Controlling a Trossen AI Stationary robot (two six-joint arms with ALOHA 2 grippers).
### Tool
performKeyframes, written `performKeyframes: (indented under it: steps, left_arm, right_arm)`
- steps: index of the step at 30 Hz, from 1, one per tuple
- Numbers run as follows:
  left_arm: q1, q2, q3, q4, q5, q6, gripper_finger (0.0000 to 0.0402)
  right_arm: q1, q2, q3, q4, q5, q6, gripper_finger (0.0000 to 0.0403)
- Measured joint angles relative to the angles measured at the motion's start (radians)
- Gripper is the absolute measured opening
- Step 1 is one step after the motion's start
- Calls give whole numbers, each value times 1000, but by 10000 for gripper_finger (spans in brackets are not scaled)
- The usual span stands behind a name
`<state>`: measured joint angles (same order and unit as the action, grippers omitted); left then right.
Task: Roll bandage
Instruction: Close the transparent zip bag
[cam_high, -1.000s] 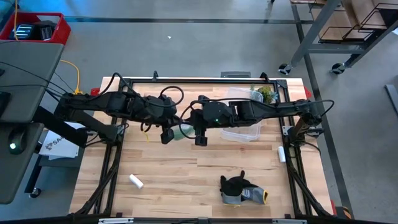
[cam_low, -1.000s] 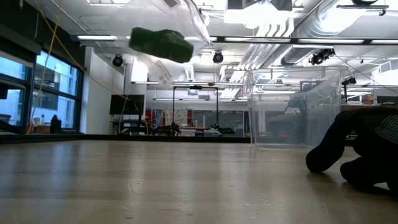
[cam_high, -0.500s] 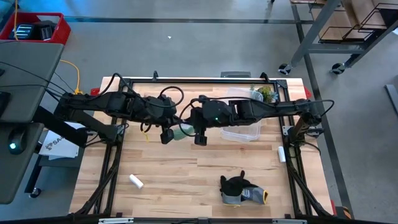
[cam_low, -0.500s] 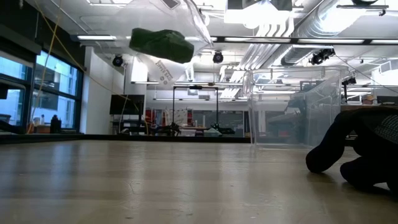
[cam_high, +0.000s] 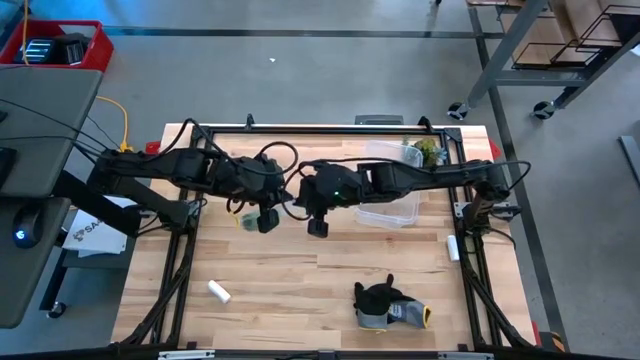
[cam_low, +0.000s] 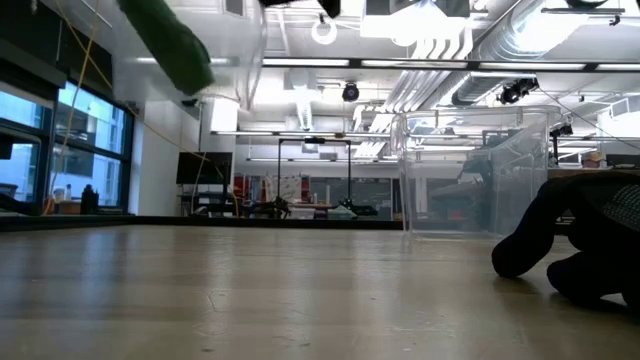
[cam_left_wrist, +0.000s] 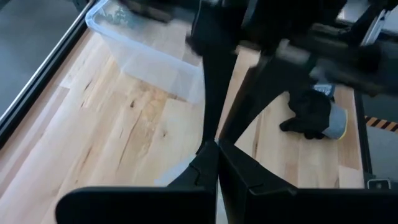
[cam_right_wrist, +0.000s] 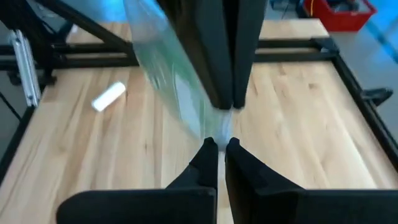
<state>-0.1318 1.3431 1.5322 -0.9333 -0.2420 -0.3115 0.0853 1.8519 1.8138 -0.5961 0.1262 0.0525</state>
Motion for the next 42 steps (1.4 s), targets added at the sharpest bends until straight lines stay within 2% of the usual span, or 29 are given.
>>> performKeyframes:
  steps: [8, 13, 19, 25, 27, 30, 37, 42]
  left_arm:
    - [-1, -43, 3, 17, 37, -20, 0]
    - [-1, -99, 4, 16, 98, -55, 0]
    - [-1, -139, 4, -97, 109, -73, 0]
    - [0, -169, 4, -100, 134, -49, 0]
    - [0, -165, 4, -98, 173, -26, 0]
    - [-1, -156, 7, -89, 194, -16, 0]
    - [2, -128, 40, -82, 143, 20, 0]
    - [2, -124, 48, -85, 128, 27, 0]
  right_arm:
    - [-9, 11, -3, -24, -4, 19, 3]
    - [-9, 11, -4, -33, -4, 26, 2]
    - [-6, -18, -4, 67, -4, -8, 1]
    - [-2, -39, -3, 127, -22, 22, 5]
    - [-2, -40, -3, 139, -58, 11, 22]
    - [-2, -33, -3, 158, -79, 32, 68]
    - [21, -32, -3, 215, -63, 54, 197]
    - [30, -32, -3, 209, -75, 52, 220]
